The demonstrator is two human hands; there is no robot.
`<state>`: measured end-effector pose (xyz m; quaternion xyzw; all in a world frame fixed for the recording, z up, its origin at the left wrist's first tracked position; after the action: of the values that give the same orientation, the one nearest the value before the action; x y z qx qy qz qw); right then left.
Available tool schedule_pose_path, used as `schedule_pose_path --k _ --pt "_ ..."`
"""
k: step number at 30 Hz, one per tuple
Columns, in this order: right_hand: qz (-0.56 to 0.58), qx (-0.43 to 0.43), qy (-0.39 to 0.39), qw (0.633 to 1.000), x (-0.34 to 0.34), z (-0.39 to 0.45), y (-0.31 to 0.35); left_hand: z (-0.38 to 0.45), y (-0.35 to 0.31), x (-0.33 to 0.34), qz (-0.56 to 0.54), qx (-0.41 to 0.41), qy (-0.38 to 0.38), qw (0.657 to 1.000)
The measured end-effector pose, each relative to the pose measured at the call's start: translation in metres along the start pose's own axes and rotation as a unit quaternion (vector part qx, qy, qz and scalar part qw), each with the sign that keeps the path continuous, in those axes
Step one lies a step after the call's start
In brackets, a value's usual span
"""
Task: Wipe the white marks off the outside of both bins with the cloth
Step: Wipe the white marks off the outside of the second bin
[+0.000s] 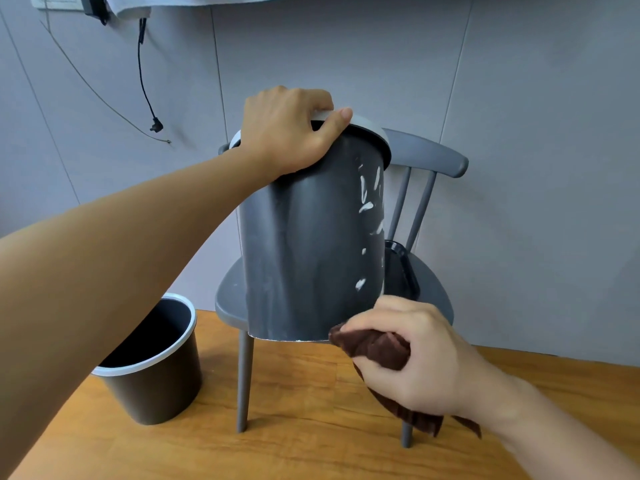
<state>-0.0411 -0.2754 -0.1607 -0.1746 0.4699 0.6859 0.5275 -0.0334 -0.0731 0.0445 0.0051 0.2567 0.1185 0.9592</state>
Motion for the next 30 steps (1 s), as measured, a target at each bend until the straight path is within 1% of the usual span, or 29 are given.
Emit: schedule_pose_path --k 3,5,6,9,11,13,15,18,19,21,23,25,28,30 --pt "0.022 0.001 -0.073 0.997 -0.017 0.005 -0.001 -0.001 0.003 -0.001 -0.002 -0.006 -0.004 1.0" --pt "0.002 0.005 -0.096 0.995 -0.02 0.009 -0.003 -0.002 0.003 -0.002 -0.005 -0.005 -0.007 1.0" --pt "-0.003 0.008 -0.088 0.996 -0.018 0.009 -0.004 -0.002 0.003 -0.003 -0.008 -0.004 -0.009 1.0" --pt "-0.017 0.01 -0.014 1.0 -0.003 0.005 -0.007 -0.002 0.003 -0.002 -0.018 0.0 -0.009 1.0" --pt "-0.019 0.006 0.002 1.0 -0.003 0.003 -0.007 -0.002 0.004 -0.001 -0.015 -0.001 -0.009 1.0" --pt "0.011 0.009 -0.041 0.999 -0.019 0.004 -0.011 -0.002 0.007 -0.001 -0.013 -0.007 -0.008 1.0" --pt "0.051 0.027 -0.122 0.991 -0.044 0.007 -0.02 -0.003 0.009 0.0 -0.015 -0.007 -0.009 1.0" --pt "0.098 0.05 -0.244 0.964 -0.073 0.005 -0.035 -0.006 0.015 -0.003 -0.027 -0.004 -0.012 1.0" --pt "0.114 0.059 -0.271 0.954 -0.079 0.005 -0.039 -0.007 0.017 -0.003 -0.029 -0.003 -0.009 1.0" --pt "0.143 0.072 -0.296 0.942 -0.082 0.007 -0.044 -0.01 0.022 -0.003 -0.034 0.0 0.007 0.999" --pt "0.152 0.077 -0.297 0.939 -0.079 0.012 -0.046 -0.009 0.026 -0.004 -0.04 0.001 0.027 0.999" --pt "0.129 0.075 -0.285 0.947 -0.073 0.018 -0.043 -0.004 0.027 -0.007 -0.04 -0.001 0.036 0.999" --pt "0.085 0.059 -0.266 0.958 -0.063 0.026 -0.037 0.005 0.023 -0.001 -0.014 -0.016 0.059 0.998" --pt "0.077 0.061 -0.263 0.96 -0.06 0.031 -0.036 0.005 0.02 0.005 0.006 -0.03 0.064 0.998"
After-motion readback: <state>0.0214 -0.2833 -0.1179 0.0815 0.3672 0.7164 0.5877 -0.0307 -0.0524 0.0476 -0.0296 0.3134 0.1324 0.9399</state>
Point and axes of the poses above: each hand's wrist, its own z-axis towards the middle knuckle, its own x-axis out of the palm, y = z × x, the point moved 10 cm from there along z, towards the middle knuckle, and after that the axes turned 4 degrees about x, right-handed, at the moved point
